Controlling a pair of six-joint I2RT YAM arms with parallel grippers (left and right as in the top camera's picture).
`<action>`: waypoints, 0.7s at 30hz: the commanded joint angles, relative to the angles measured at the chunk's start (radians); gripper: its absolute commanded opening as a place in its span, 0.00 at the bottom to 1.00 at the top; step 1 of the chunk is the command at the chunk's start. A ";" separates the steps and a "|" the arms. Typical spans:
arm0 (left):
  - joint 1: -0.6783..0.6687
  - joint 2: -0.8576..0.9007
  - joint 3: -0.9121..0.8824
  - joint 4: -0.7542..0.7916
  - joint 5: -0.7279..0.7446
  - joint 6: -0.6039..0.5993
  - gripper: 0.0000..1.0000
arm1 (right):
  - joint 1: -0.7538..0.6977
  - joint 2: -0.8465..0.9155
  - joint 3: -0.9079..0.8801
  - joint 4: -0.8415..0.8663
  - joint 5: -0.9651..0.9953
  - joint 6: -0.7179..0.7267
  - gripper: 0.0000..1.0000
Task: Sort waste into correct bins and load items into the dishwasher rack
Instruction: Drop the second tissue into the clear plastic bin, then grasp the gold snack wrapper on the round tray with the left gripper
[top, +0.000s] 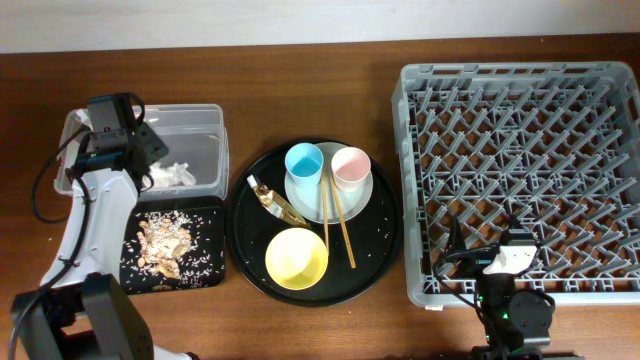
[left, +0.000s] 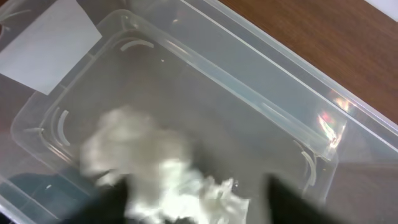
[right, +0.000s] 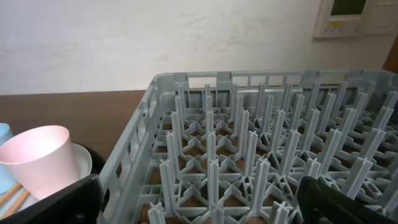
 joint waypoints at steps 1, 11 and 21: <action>0.002 -0.012 0.012 -0.009 0.023 0.009 1.00 | -0.005 -0.008 -0.005 -0.005 0.002 -0.007 0.98; 0.002 -0.024 0.012 -0.001 0.299 0.036 0.64 | -0.005 -0.008 -0.005 -0.005 0.002 -0.007 0.98; -0.126 -0.253 0.012 -0.143 0.641 0.072 0.78 | -0.005 -0.008 -0.005 -0.005 0.002 -0.007 0.98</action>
